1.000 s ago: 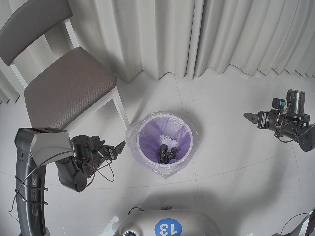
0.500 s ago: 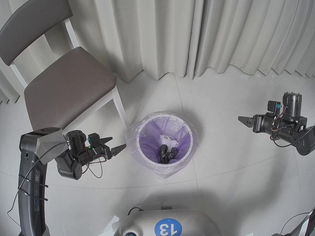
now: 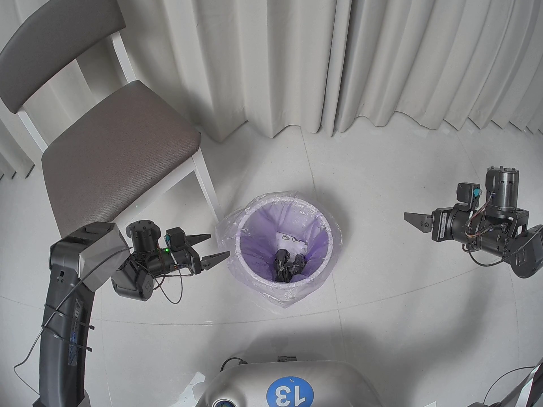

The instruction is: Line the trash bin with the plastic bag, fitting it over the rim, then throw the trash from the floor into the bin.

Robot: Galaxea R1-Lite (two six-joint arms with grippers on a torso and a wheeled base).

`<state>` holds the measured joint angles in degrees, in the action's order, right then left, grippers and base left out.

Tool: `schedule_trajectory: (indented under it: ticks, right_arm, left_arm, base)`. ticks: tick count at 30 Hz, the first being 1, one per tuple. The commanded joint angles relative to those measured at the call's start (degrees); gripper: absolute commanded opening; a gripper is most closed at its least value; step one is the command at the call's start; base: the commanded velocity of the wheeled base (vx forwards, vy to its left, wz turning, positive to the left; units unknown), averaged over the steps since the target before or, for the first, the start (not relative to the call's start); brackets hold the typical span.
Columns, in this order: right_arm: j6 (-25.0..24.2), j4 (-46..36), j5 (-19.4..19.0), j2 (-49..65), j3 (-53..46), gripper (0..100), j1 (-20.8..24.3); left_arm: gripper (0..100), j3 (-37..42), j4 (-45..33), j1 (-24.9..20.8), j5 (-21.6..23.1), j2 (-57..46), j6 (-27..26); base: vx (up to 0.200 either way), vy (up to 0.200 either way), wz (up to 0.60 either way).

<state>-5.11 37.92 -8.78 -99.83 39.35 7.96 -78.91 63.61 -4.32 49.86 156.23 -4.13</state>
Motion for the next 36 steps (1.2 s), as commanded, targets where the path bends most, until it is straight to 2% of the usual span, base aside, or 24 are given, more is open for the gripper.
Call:
schedule_trajectory:
  ticks: [1, 5, 6, 15, 23, 25, 27, 31, 36]
  right_arm:
    - [0.19, 0.57, -0.19, 1.3, -1.21, 100, 0.13]
    - [0.19, 1.1, -1.59, 2.18, -1.65, 100, -0.05]
    - [0.19, 1.1, -1.68, 2.45, -1.82, 100, -0.14]
    - [0.27, 1.1, -2.21, 2.8, -2.17, 100, -0.49]
    - [0.45, 1.01, -2.21, 1.92, -2.79, 100, -0.23]
    - [0.8, 0.92, -2.21, 1.92, -3.14, 100, -0.14]
    - [2.12, 0.66, -2.21, 2.18, -3.84, 100, -0.05]
    - [2.65, 0.57, -2.21, 2.09, -4.46, 100, -0.05]
    - [2.65, 0.57, -2.21, 1.83, -4.46, 100, -0.05]
  left_arm:
    - [100, -6.7, -4.11, -1.13, -0.03, 4.52, 0.0]
    - [100, -9.6, -6.75, -1.31, -0.03, 4.87, -0.09]
    - [0, -10.65, -7.27, -1.4, -0.03, 5.04, -0.09]
    - [0, -16.54, -10.0, -1.4, -0.11, 6.89, 0.09]
    - [0, -28.32, -17.12, -1.49, -0.38, 13.13, 0.0]
    - [0, -31.48, -19.23, -1.57, -0.55, 15.15, -0.09]
    - [0, -35.44, -26.43, -1.84, -0.73, 16.56, -1.05]
    - [0, -35.68, -34.61, -1.92, -1.43, 17.17, -5.18]
    - [0, -35.68, -37.33, -1.84, -4.07, 17.0, -6.59]
  base:
    - [0.0, 0.0, 0.0]
    - [0.0, 0.0, 0.0]
    - [0.0, 0.0, 0.0]
    - [0.0, 0.0, 0.0]
    - [0.0, 0.0, 0.0]
    - [0.0, 0.0, 0.0]
    - [0.0, 0.0, 0.0]
    - [0.0, 0.0, 0.0]
    - [0.0, 0.0, 0.0]
